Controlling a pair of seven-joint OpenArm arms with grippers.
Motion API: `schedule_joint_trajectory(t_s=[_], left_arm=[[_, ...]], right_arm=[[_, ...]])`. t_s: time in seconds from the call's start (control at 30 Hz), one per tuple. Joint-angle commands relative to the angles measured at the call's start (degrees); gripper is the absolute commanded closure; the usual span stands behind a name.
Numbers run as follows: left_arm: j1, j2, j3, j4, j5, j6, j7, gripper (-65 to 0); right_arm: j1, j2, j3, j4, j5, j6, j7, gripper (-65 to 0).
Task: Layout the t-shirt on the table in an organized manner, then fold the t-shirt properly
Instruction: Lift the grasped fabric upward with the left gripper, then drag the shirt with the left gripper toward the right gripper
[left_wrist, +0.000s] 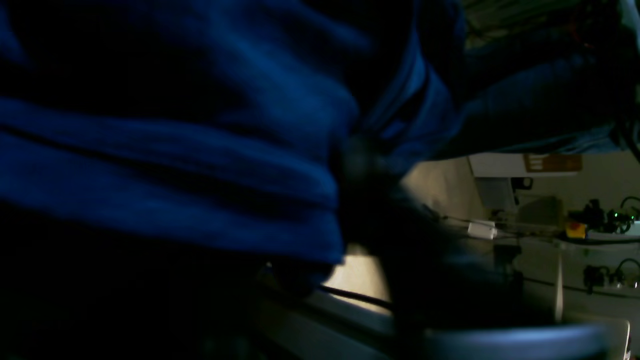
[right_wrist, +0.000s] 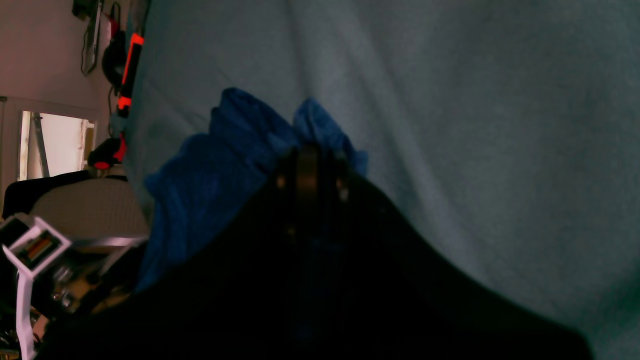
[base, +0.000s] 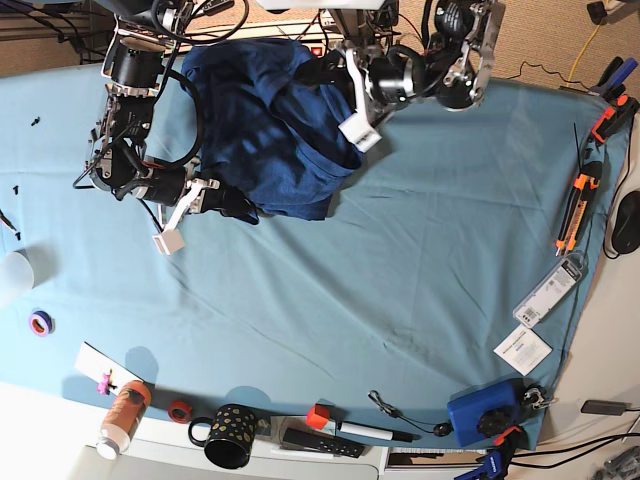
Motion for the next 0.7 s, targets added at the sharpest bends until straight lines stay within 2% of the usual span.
schedule_joint_trajectory(t_s=[0.0,0.07,0.13,0.2,0.27,0.33,0.5,0.67], left_arm=[[1.2,-0.7,-0.2,-1.2,3.3,3.2,3.3,0.0],[0.8,-0.7,-0.2,-1.2,3.2,0.9,3.3,0.0],[-0.3,-0.7,-0.2,-1.2,3.2,1.0,3.3,0.0],[-2.1,-0.7,-0.2,-1.1,2.6,2.7,4.0,0.0],[-4.5,-0.7,-0.2,-1.1,0.2,2.8,5.8,0.0],[-6.7,-0.6,-0.1,-1.1,-0.2,2.6,4.6,0.0],[-11.1,2.1,0.9,-1.1,5.7,2.7,3.7,0.0],[-14.0,3.8,7.0,-1.1,10.4,4.4,1.7,0.0]], right_arm=[[0.0,1.0,0.2,0.0,-1.7,-0.7,-1.6,0.0],[0.0,1.0,0.2,0.0,0.4,-0.7,-1.6,0.0],[0.1,1.3,0.2,0.1,3.3,-0.7,-1.6,0.0],[0.2,2.2,0.2,0.1,6.5,-0.7,-1.6,0.0],[0.3,3.2,0.3,0.1,7.7,-0.7,-1.6,0.0],[0.2,3.8,1.3,0.1,7.8,-0.7,-1.6,0.0],[0.2,3.8,7.6,0.1,8.3,-0.7,-1.6,0.0],[0.2,3.8,16.8,0.1,11.4,-0.7,-1.6,0.0]])
